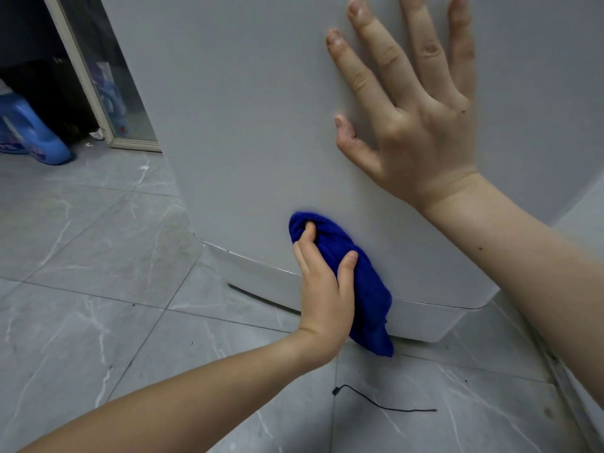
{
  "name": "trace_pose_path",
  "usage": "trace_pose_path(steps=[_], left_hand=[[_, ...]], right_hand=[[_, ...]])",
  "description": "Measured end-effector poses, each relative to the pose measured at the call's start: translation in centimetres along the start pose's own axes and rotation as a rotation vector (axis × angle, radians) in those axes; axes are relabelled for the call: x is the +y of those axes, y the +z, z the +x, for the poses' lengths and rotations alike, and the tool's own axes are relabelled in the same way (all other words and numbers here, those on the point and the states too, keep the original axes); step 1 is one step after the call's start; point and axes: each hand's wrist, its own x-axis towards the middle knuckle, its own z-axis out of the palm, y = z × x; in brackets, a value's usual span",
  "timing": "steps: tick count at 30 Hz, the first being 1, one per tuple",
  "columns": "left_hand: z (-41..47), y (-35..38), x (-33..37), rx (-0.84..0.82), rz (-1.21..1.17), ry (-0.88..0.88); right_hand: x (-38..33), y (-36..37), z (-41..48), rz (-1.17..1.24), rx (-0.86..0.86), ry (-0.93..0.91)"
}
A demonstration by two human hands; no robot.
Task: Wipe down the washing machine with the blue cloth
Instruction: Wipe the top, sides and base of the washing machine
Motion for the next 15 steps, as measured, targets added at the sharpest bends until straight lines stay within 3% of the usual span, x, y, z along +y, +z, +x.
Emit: trace_pose_path(steps=[5,12,15], left_hand=[[0.3,-0.7,0.5,-0.075,-0.012,-0.022],[1.5,-0.4,3.1,0.044,-0.133,0.069],[0.6,-0.2,1.9,0.02,-0.162,0.058]], right_hand=[[-0.1,-0.2,0.0,-0.011,0.001,-0.011],[0.0,0.0,0.0,-0.016,0.009,-0.007],[0.0,0.0,0.0,-0.009,0.006,-0.013]])
